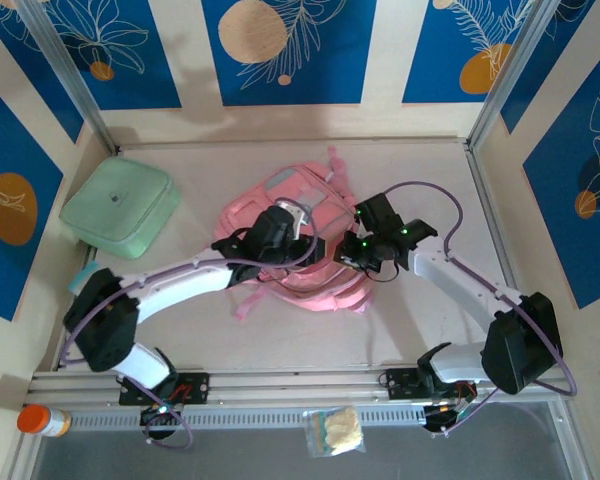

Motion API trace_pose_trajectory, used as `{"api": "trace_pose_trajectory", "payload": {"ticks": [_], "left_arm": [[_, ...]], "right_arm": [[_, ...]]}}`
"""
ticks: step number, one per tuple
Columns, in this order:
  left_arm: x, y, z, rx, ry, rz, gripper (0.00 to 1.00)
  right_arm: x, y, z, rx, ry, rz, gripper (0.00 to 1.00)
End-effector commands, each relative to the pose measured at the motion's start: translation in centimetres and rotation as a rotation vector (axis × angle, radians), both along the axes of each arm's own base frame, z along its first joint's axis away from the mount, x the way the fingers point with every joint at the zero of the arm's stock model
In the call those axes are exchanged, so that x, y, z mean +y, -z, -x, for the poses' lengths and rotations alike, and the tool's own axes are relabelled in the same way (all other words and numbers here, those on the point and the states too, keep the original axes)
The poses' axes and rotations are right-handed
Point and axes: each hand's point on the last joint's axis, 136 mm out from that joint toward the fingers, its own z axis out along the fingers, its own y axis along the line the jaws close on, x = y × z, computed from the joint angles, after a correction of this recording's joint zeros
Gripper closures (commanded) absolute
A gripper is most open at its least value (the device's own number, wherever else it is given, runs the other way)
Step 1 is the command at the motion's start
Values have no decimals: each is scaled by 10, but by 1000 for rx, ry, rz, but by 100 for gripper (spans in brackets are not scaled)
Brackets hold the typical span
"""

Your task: Pack books, pencil case, and school supplies into a backpack

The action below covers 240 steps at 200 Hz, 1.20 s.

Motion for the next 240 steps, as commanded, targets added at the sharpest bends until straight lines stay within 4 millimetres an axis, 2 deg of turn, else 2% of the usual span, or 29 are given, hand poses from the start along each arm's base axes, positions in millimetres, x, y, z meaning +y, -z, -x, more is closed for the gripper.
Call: {"api": "trace_pose_trajectory", "payload": {"ticks": [1, 30, 56, 96, 127, 161, 174, 195, 212, 227, 240], "left_arm": [[28, -24, -4, -34, -35, 46, 55], [77, 1, -18, 25, -140, 30, 49], [100, 21, -28, 75, -188, 19, 45], [99, 40, -35, 111, -204, 43, 45], [96, 55, -37, 142, -226, 75, 44], [104, 70, -37, 173, -269, 64, 45], [109, 74, -38, 175, -296, 59, 45], [104, 79, -37, 186, -280, 76, 45], [104, 84, -36, 209, -280, 59, 45], [109, 85, -37, 200, -303, 57, 46], [115, 84, -39, 188, -332, 66, 46]], "right_arm": [[-15, 11, 25, 23, -26, 147, 81], [-3, 18, 41, 9, -41, 230, 72], [18, 27, 49, 5, -56, 253, 64], [60, 33, 51, -24, -111, 277, 51], [89, 41, 51, -6, -151, 260, 44], [91, 50, 46, 18, -67, 304, 41], [97, 52, 44, 25, -67, 300, 40], [97, 56, 39, 23, -31, 346, 40], [94, 52, 37, 27, 30, 363, 41], [98, 45, 33, -6, 40, 353, 41], [103, 39, 28, -34, 46, 343, 45]]}}
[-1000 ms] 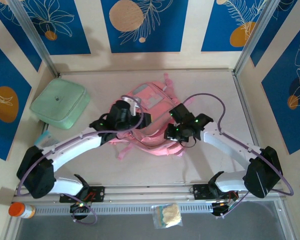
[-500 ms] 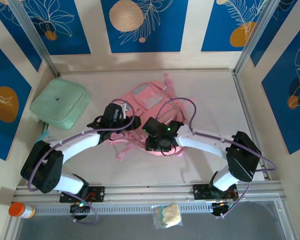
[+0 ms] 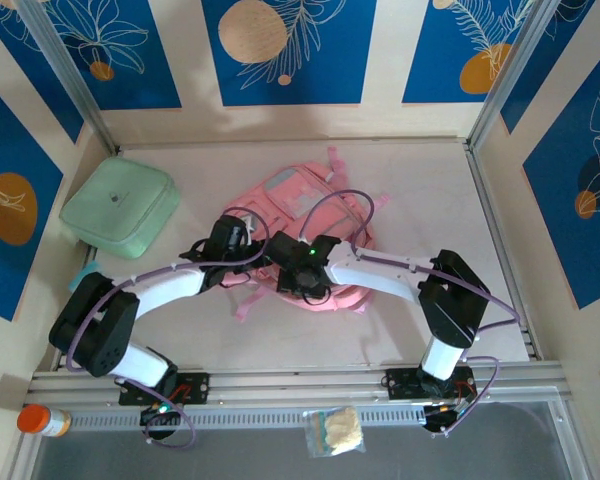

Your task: Pack books, pencil case, and school supplies into a backpack

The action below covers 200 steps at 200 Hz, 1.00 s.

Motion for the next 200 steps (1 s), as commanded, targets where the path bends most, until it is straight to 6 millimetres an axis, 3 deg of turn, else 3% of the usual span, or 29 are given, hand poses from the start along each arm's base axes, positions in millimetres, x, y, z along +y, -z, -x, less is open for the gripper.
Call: {"api": "trace_pose_trajectory", "payload": {"ticks": [1, 60, 101, 126, 154, 173, 200], "left_arm": [[10, -4, -8, -28, -56, 17, 46], [21, -5, -16, -22, -103, 23, 47], [22, 1, -17, -4, -121, 39, 47], [17, 7, -15, 17, -120, 77, 48], [20, 20, -15, 28, -128, 57, 48], [24, 34, -13, 64, -127, 9, 49], [30, 46, -16, 62, -148, -30, 49]], "right_arm": [[1, -14, -9, -60, 56, 10, 45], [17, -5, -28, -86, 108, 19, 64], [24, 11, -37, -77, 130, 49, 63], [19, 20, -37, -68, 154, 84, 69], [14, 26, -33, -76, 147, 95, 82], [7, 24, -29, -80, 139, 107, 92], [-7, 18, -25, -100, 105, 162, 98]]}}
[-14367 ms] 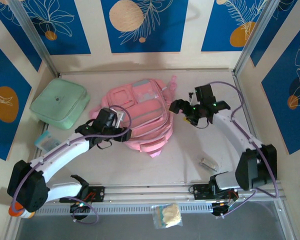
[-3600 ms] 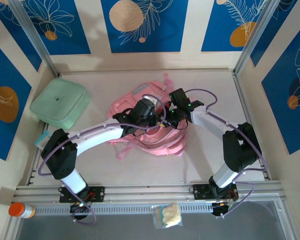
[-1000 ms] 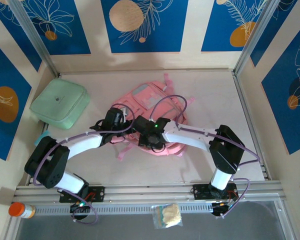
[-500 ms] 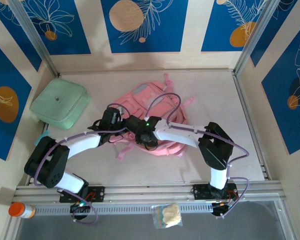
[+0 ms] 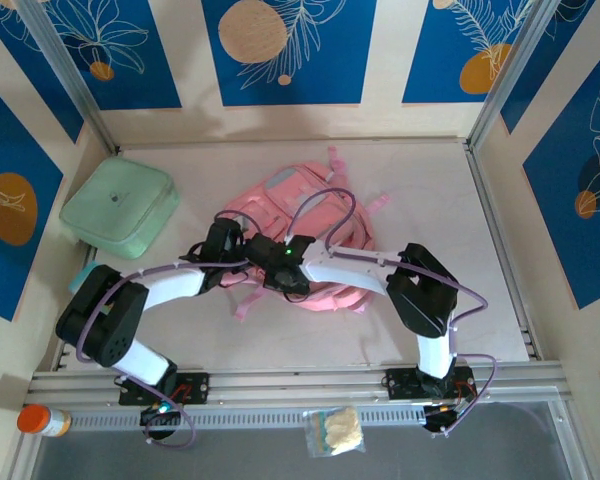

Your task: Pack books, pencil case, and school supplies into a backpack

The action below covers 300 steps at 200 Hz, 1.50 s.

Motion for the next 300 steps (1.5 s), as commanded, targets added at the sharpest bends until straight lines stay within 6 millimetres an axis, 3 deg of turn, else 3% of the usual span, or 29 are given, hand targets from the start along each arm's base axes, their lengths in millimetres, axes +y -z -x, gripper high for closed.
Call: {"api": "trace_pose_trajectory", "payload": {"ticks": [1, 29, 58, 75, 90, 122, 159, 174, 191, 229, 266, 300], "left_arm": [[15, 28, 2, 55, -32, -79, 49], [27, 46, -1, 82, -50, -165, 50], [41, 62, -2, 110, -61, -209, 50], [47, 67, -3, 124, -65, -219, 51], [48, 67, -5, 114, -60, -225, 51], [44, 51, -10, 95, -13, -201, 47], [16, -6, -2, 47, 21, 2, 42], [13, -22, 5, 25, 22, 30, 40], [19, -23, 14, 64, -26, 37, 40], [11, -30, 26, 67, -88, 117, 44], [-2, -21, 13, 87, -88, 163, 49], [-15, -15, 0, 112, -67, 170, 56]], "right_arm": [[-33, 1, -2, -37, 3, 124, 98], [-46, -3, 8, -22, -40, 165, 100], [-75, -6, 15, -11, -67, 231, 100], [-90, -11, 15, -22, -85, 245, 100], [-92, -12, 10, -27, -152, 205, 100], [-62, -33, 6, -100, -386, 129, 100], [-56, -25, 4, -77, -419, 38, 100], [-41, -34, 6, -107, -475, 1, 100], [-21, -43, 10, -165, -534, 4, 95], [-16, -26, -3, -161, -509, 79, 87], [1, -20, -9, -202, -504, 105, 71], [-10, -15, -19, -225, -393, 194, 56]]}}
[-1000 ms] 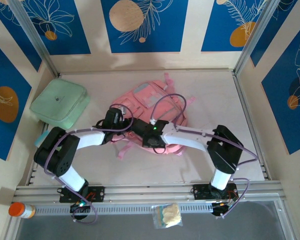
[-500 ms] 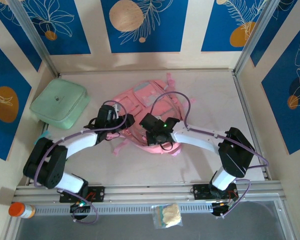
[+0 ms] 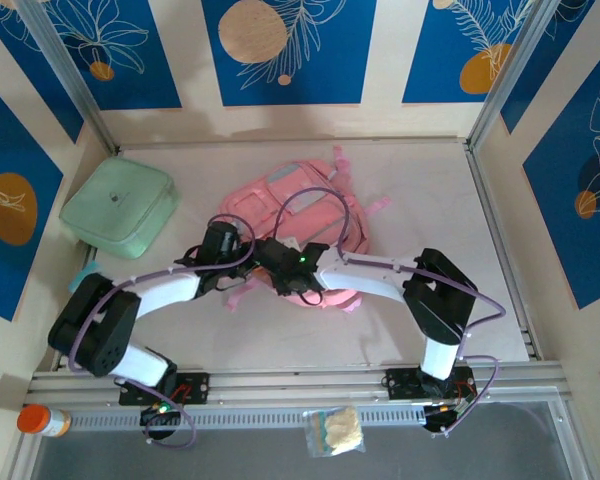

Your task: Pack books, pencil case, and school supplies into a backpack

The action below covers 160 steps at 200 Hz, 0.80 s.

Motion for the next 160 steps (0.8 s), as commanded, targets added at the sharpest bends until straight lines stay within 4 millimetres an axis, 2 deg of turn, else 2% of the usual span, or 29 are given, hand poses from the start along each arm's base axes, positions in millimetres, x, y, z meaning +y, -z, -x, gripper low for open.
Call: {"api": "trace_pose_trajectory", "payload": {"ticks": [1, 23, 41, 55, 81, 109, 119, 141, 160], "left_arm": [[-15, -16, -16, -36, 7, 61, 56], [-13, -14, -19, -45, -40, 99, 61], [-5, -6, -16, -42, -77, 83, 61], [1, 4, -13, -23, -84, 46, 61], [9, 15, -10, -13, -87, -18, 61], [4, 28, -10, 28, -55, -39, 60], [3, 30, -10, 30, -60, -27, 60], [3, 25, -11, 4, -77, 0, 60], [5, 22, -10, 7, -69, -16, 60]], "right_arm": [[-4, -9, -16, -86, 95, 30, 55], [-13, -6, -23, -128, 172, 65, 53], [-25, -10, -27, -167, 247, 108, 64], [-35, -16, -25, -197, 288, 138, 66], [-48, -18, -18, -197, 317, 144, 77], [-43, -16, -11, -151, 278, 84, 88], [-35, -12, -10, -143, 240, 52, 89], [-29, -9, -18, -153, 198, 74, 82], [-10, -7, -18, -151, 103, 33, 75]]}}
